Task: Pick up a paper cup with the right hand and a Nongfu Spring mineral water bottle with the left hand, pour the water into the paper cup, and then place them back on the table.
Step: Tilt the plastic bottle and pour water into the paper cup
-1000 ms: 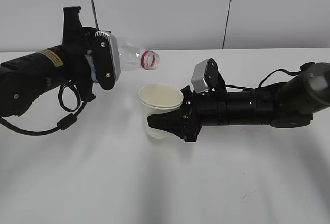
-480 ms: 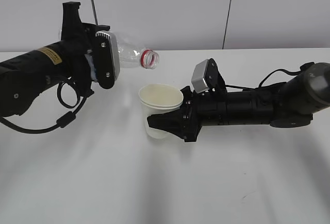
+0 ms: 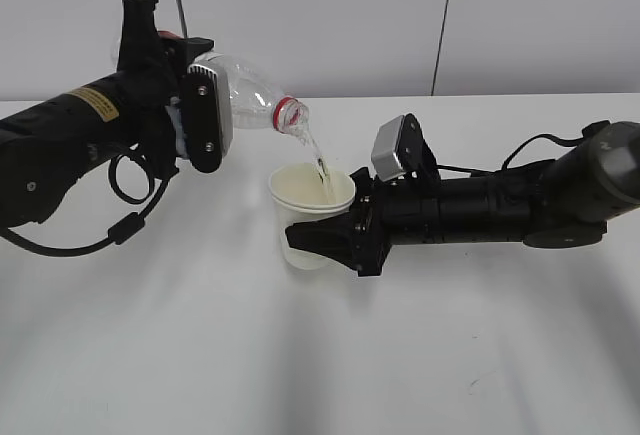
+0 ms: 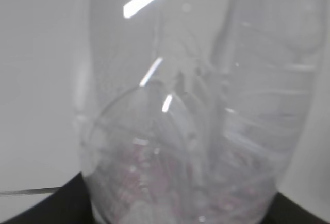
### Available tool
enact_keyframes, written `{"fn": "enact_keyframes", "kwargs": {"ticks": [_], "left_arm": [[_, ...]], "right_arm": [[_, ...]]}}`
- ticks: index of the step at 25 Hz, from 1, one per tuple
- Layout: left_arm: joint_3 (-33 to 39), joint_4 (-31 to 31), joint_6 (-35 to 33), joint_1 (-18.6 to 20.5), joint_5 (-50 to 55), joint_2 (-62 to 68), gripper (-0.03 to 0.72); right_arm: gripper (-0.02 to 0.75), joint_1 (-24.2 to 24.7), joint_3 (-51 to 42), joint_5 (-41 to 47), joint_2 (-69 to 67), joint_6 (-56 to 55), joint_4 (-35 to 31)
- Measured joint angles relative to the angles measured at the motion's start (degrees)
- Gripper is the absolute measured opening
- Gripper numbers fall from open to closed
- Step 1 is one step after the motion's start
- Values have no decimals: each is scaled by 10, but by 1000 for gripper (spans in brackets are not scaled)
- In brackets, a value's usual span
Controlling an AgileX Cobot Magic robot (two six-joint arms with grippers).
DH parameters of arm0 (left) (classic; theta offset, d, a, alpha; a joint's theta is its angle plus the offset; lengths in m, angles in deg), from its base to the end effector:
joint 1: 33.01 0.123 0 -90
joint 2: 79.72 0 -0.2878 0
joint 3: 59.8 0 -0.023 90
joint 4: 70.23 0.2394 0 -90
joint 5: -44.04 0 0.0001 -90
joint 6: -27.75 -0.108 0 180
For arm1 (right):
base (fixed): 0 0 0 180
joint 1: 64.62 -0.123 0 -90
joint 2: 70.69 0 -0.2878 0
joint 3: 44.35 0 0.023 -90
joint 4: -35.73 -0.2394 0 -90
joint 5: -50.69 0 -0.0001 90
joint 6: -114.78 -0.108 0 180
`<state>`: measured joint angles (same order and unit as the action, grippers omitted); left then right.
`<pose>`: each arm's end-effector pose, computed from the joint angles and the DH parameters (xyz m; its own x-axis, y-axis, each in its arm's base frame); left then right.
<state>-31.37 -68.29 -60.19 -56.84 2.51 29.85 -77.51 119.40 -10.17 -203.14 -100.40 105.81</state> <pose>0.3475 -0.1561 0.2194 0.4232 0.9059 -0.0131 0.1078 -0.0360 0.9935 0.3634 0.1741 0.1144 -0.1629 -0.2198 -0.9619 -0.9363 0.3420 0.0804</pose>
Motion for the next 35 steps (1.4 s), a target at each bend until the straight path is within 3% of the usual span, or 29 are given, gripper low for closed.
{"fn": "enact_keyframes", "kwargs": {"ticks": [35], "left_arm": [[0,-19,-15,0,-6,0,356]], "right_arm": [[483,0,0,3,0,0,3]]}}
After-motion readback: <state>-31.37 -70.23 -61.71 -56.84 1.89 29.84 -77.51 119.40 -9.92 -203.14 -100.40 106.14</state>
